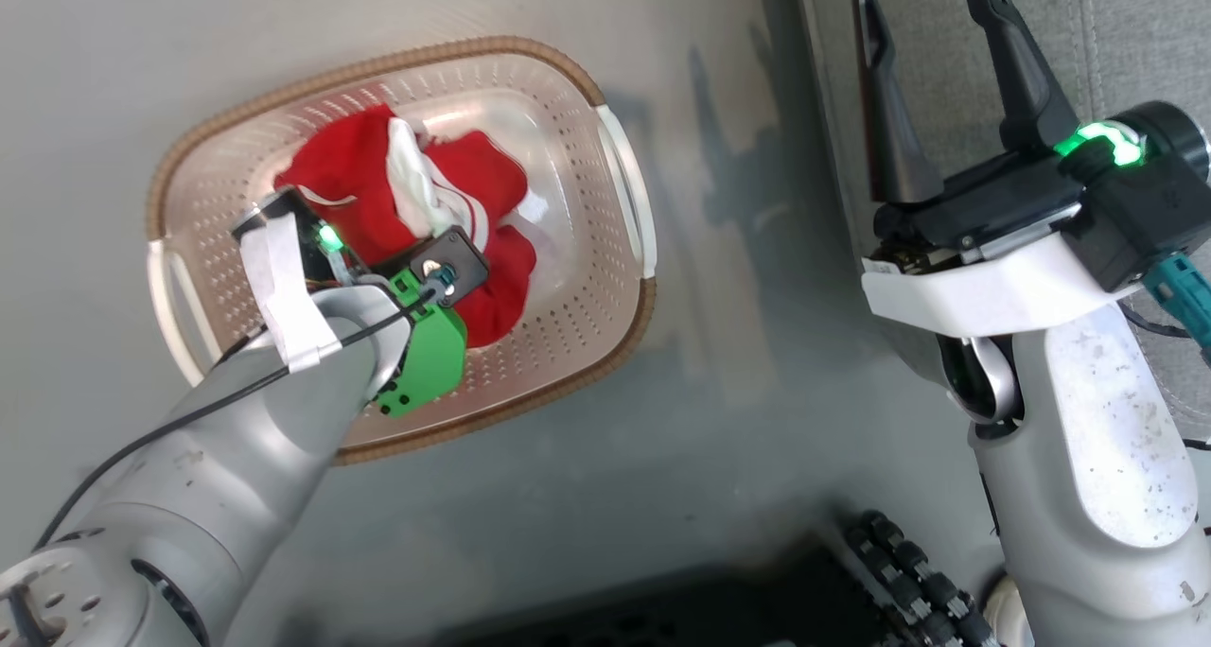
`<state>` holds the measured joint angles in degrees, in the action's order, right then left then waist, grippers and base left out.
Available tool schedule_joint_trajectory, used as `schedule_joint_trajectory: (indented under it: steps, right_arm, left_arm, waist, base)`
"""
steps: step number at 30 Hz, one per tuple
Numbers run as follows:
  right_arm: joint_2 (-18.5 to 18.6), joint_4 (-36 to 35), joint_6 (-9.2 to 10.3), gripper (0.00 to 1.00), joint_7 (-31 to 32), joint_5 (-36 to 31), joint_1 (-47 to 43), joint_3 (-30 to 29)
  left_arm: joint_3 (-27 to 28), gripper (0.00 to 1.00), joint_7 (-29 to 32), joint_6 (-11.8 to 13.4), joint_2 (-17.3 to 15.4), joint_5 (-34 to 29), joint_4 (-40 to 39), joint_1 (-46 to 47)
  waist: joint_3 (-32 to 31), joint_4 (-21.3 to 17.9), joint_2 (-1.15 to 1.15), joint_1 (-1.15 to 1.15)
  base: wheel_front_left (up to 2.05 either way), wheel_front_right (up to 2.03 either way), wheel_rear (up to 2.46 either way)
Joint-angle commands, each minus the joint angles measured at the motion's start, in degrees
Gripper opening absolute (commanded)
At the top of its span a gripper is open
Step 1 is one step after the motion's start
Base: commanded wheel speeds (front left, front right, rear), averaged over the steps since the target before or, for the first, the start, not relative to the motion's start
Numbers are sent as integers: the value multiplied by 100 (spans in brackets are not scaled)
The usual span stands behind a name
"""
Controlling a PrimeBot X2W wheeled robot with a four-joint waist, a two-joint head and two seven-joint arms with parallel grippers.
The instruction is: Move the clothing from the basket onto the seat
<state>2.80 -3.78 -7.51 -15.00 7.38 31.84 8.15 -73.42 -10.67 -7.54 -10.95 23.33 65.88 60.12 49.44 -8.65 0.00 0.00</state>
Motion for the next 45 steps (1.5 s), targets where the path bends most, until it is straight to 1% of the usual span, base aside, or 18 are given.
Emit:
schedule_joint_trajectory:
  steps: [1,5,8,11,13,18,26,35,40,45]
  right_arm:
    - [18,59,4,100,-28,-62,-129,-30]
    - [19,191,4,100,-28,-119,-288,-82]
    - [19,298,3,100,-28,-152,-446,-136]
    - [18,390,4,100,-28,-154,-575,-168]
    - [20,447,4,100,-28,-148,-662,-181]
    - [19,573,3,100,-28,-114,-891,-228]
    - [18,690,4,100,-28,-85,-1233,-322]
    - [18,739,3,100,-28,23,-1502,-393]
    - [19,779,4,100,-28,70,-1652,-418]
    - [19,794,4,100,-28,130,-1786,-445]
  left_arm:
    - [-1,0,-99,13,47,18,-34,-103]
    - [-2,0,-312,13,151,116,-139,-254]
    - [1,0,-420,13,212,330,-257,-346]
    - [73,0,-459,13,205,520,-415,-445]
    - [198,0,-456,13,144,591,-692,-501]
    - [664,0,-452,51,-120,536,-1400,-848]
    - [1519,0,-454,122,-318,280,-2425,-1367]
    - [2539,0,-455,183,-266,-9,-3422,-1777]
    - [3062,0,-455,149,-154,-144,-3860,-1957]
    - [3414,0,-455,98,-31,-205,-4221,-2047]
  waist:
    - [-532,299,0,0]
    - [-955,468,0,0]
    - [-1294,598,0,0]
    - [-1587,695,0,0]
    - [-1785,743,0,0]
    - [-2230,837,0,0]
    - [-2768,994,0,0]
    - [-3282,1048,0,0]
    - [-3506,1053,0,0]
    - [-3671,1041,0,0]
  base:
    - [0,0,0]
    - [0,0,0]
    - [0,0,0]
    - [0,0,0]
    - [0,0,0]
    - [0,0,0]
    - [0,0,0]
    - [0,0,0]
    - [0,0,0]
    - [0,0,0]
